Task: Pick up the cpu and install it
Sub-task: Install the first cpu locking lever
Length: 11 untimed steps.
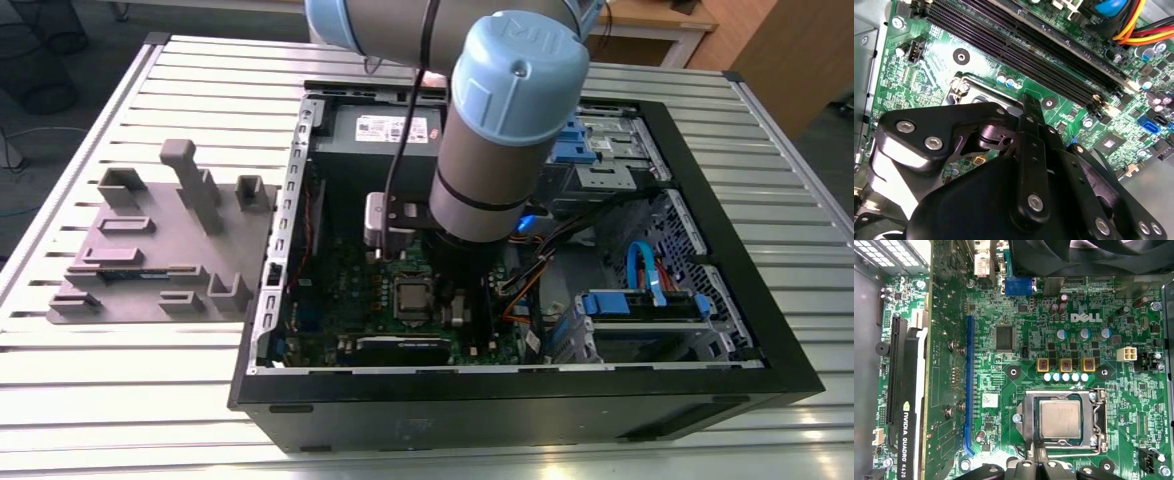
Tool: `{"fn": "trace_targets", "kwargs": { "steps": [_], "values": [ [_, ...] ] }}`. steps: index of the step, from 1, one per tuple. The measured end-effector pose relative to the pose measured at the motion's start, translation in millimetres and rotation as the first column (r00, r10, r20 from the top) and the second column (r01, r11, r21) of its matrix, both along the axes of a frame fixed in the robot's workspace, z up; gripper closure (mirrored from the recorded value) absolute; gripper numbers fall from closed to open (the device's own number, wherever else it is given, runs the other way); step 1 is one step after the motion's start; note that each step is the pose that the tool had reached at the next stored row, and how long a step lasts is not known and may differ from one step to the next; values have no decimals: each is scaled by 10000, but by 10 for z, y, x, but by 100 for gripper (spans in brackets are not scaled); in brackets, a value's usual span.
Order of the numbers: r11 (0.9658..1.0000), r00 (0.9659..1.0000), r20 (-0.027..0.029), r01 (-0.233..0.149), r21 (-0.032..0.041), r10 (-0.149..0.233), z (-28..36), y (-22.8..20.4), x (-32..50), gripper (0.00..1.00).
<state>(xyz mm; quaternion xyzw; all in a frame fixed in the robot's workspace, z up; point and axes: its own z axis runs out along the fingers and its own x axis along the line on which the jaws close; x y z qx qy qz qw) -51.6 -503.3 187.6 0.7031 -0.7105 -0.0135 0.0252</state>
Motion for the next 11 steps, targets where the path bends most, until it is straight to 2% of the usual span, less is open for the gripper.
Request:
{"fn": "trace_targets", "kwargs": {
  "steps": [11],
  "values": [
    [10000,10000,-8,-1,-24,1,-17,10,29,90]
  ]
}}
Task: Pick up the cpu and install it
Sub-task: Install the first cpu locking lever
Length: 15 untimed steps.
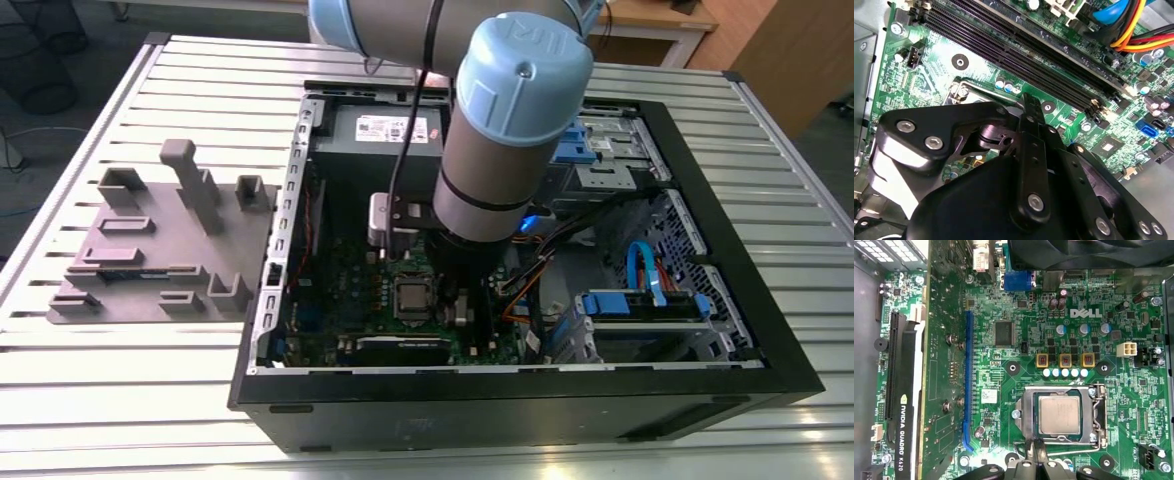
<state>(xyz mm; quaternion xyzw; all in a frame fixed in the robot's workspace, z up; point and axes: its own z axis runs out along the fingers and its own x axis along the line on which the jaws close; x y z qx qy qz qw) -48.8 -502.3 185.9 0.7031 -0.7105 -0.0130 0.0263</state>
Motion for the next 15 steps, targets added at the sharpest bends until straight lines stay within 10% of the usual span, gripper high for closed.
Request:
{"fn": "trace_targets", "kwargs": {
  "steps": [15],
  "values": [
    [10000,10000,-8,0,76,0,-13,-1,-1,90]
  ]
}}
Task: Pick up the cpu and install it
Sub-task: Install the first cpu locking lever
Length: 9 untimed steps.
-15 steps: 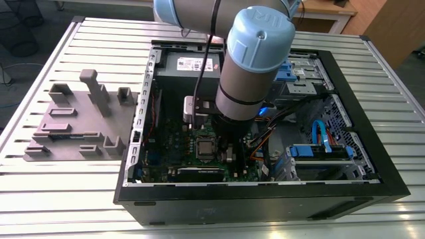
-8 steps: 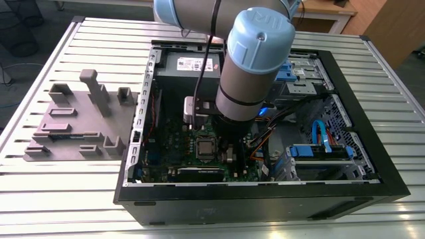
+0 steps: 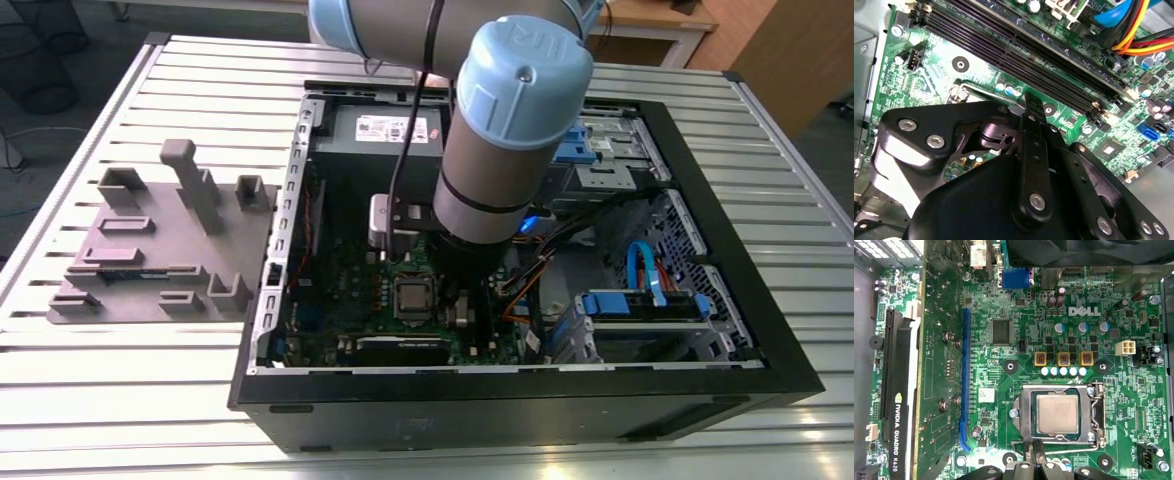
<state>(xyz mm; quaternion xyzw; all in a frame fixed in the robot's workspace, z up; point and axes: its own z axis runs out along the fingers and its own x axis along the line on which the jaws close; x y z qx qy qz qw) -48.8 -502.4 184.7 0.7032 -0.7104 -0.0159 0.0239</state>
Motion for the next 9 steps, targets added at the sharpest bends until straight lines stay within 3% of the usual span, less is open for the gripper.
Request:
{"fn": "trace_targets", "kwargs": {
  "steps": [2,4,5,9],
  "values": [
    [10000,10000,12,0,36,0,7,-1,0,90],
    [10000,10000,22,2,67,-2,61,3,0,90],
    [10000,10000,18,0,49,0,88,0,0,90],
    [10000,10000,15,-1,44,0,91,-1,0,90]
  ]
}}
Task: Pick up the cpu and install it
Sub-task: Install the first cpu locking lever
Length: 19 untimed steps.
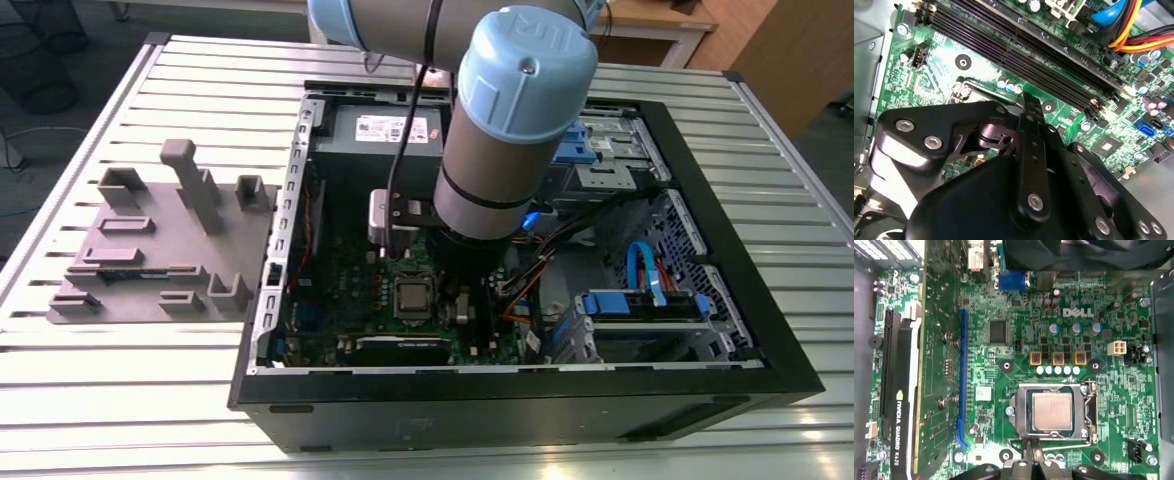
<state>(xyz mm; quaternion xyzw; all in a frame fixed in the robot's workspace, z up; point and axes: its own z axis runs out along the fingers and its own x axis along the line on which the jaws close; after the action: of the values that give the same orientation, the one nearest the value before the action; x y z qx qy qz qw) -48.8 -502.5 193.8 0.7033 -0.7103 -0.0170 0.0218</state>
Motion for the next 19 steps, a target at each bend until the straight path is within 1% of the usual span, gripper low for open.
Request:
{"fn": "trace_targets", "kwargs": {
  "steps": [5,12,15,17,18,19],
  "values": [
    [10000,10000,-3,0,-1,0,-6,-6,0,90],
    [10000,10000,-27,-14,-10,14,-56,-18,0,90],
    [10000,10000,-26,-21,-2,21,-64,-19,-3,90],
    [10000,10000,-25,-20,8,20,-50,-18,-5,90],
    [10000,10000,-23,-19,20,19,-33,-17,-5,90],
    [10000,10000,-23,-18,14,18,-4,-18,-5,90]
  ]
}}
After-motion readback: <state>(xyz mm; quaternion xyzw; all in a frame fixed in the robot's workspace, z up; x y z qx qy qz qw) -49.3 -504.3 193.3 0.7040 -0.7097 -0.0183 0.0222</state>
